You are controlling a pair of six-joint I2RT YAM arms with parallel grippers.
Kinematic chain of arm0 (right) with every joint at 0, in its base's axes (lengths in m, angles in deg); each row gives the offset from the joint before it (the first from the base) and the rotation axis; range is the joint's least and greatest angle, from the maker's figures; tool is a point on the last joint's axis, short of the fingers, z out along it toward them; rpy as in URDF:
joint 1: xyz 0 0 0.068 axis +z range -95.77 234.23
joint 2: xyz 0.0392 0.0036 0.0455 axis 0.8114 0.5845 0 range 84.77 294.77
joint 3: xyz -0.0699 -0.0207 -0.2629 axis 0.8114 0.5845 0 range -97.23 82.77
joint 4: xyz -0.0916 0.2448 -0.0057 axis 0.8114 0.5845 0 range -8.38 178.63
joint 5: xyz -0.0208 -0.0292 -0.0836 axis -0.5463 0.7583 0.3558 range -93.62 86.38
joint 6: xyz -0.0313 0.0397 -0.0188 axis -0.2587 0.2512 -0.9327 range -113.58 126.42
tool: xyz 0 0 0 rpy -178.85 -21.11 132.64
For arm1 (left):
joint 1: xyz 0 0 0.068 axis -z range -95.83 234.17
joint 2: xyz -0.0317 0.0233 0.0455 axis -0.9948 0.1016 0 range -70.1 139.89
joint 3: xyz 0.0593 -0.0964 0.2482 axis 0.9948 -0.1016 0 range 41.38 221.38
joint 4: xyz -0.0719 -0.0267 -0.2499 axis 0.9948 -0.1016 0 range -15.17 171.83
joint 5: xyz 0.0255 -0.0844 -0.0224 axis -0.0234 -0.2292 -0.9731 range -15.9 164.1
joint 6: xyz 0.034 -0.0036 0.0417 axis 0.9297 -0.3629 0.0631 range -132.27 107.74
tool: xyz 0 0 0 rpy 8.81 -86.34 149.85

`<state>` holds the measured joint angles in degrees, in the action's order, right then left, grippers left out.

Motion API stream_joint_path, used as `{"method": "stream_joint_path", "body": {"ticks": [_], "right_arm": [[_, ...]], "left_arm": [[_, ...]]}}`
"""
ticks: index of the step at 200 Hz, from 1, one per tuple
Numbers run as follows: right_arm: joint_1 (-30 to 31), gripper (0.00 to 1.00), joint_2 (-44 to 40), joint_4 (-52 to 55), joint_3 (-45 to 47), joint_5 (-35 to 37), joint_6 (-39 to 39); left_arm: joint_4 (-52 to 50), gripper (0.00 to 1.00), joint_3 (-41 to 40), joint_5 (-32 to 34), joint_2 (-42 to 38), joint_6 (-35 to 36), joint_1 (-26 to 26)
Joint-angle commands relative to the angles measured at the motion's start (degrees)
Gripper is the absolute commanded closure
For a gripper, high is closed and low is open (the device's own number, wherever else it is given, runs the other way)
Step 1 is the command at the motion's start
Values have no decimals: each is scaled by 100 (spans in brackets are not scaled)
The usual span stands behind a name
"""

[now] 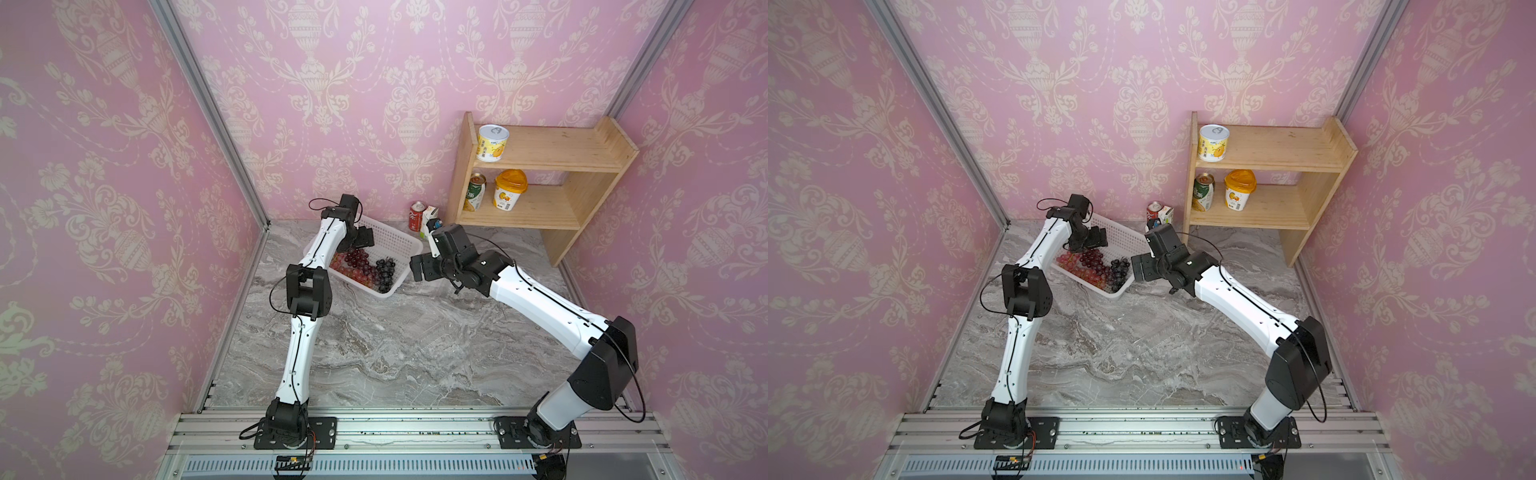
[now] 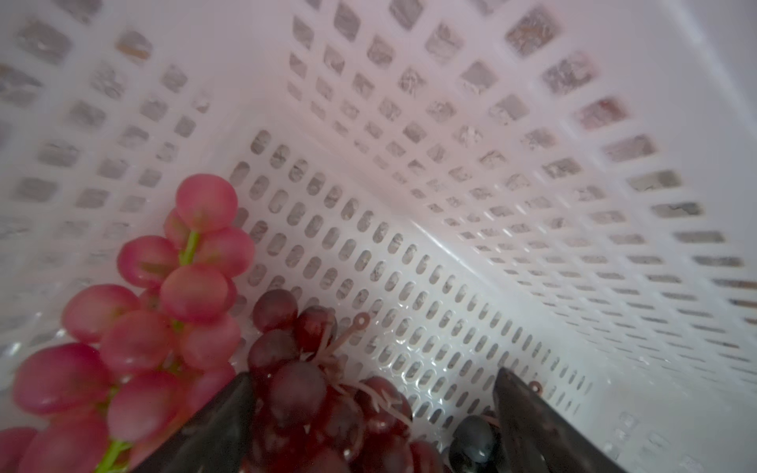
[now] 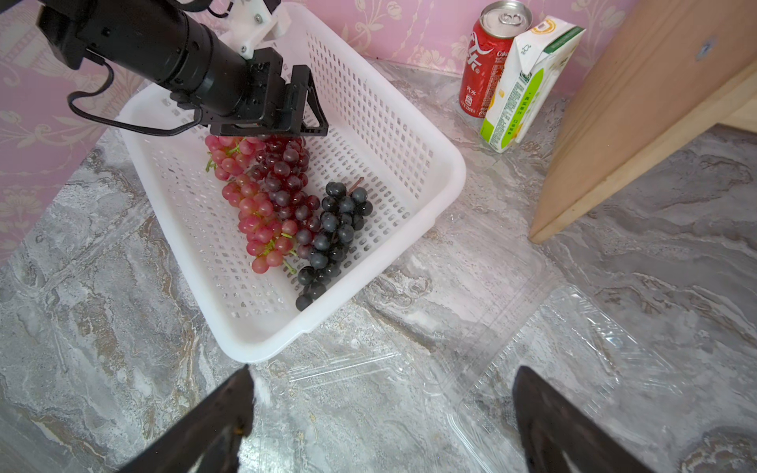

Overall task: Pack grapes into containers
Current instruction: Pick up the grape from the basket.

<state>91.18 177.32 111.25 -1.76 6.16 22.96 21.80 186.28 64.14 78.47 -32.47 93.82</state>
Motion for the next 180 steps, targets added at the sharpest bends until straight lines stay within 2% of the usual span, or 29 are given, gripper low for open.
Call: {"method": "stream_joint_path", "body": {"ticks": [1, 31, 67, 128, 151, 180], "right_arm": [[14, 0, -83, 7, 180, 27, 72], [12, 0, -284, -3, 405, 103, 61], [-5, 0, -471, 52, 582, 178, 43], [-29, 0, -612, -46, 848, 182, 147], [-30, 0, -659, -30, 882, 184, 200], [-38, 0, -706, -14, 945, 225, 194]], "left_arm": [[-33, 8, -303, -313, -247, 69, 128], [213, 10, -919, -466, -597, 30, 286], [1046, 10, -2019, -880, -1229, -271, 374], [2370, 11, -3062, -2045, -1819, -791, 568], [2684, 11, -3325, -2158, -2062, -808, 536], [2310, 10, -3221, -1574, -2274, -426, 418]]}}
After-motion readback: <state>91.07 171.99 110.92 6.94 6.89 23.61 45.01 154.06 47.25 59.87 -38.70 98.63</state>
